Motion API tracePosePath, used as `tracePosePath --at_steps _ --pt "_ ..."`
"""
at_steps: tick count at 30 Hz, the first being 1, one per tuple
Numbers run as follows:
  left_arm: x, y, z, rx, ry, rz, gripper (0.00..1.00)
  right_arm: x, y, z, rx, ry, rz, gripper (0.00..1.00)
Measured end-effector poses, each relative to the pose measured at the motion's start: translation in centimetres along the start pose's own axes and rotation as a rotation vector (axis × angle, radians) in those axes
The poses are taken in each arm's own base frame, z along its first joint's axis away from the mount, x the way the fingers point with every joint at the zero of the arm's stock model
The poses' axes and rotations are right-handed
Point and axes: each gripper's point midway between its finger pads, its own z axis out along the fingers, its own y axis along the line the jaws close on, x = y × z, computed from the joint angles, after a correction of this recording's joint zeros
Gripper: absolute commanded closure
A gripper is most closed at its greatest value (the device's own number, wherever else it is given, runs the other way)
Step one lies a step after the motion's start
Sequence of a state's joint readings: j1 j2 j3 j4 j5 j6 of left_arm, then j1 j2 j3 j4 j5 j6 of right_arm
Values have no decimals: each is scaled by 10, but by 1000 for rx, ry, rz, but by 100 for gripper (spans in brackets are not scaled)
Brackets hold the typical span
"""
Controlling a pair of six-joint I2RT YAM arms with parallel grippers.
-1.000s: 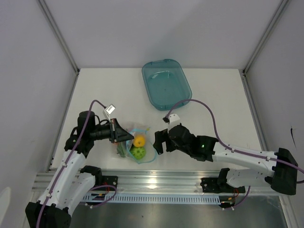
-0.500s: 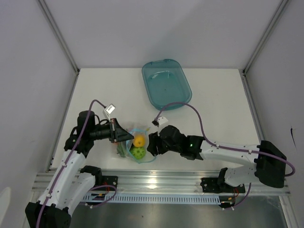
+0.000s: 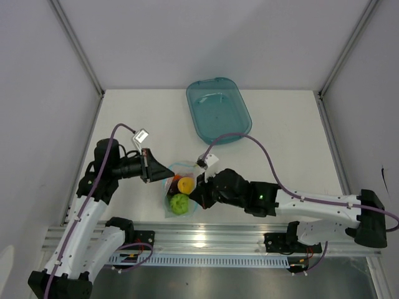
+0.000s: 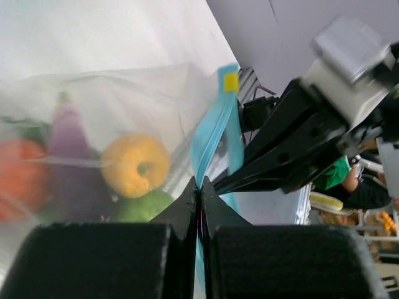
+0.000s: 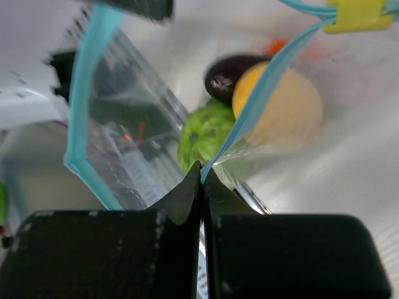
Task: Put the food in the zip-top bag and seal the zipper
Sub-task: Zip the zipper food storage bag at the center of the board.
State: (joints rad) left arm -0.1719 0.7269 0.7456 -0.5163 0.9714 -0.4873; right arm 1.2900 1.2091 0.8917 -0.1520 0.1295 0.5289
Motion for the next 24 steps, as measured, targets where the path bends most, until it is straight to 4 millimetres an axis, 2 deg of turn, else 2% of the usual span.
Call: tracePosePath --at_steps 5,9,13,18,24 --pt "-1 -28 3 62 39 95 99 -51 26 -32 -46 -150 121 100" --pt "14 -41 11 110 112 131 99 -69 26 -50 -24 -231 262 100" --pt "21 -38 19 105 157 121 99 -69 4 -53 89 -275 414 100" --pt "25 -31 26 97 181 100 99 -57 -20 -52 187 -301 546 100" --pt "29 -21 39 95 207 59 99 -47 -33 -40 258 -307 603 100"
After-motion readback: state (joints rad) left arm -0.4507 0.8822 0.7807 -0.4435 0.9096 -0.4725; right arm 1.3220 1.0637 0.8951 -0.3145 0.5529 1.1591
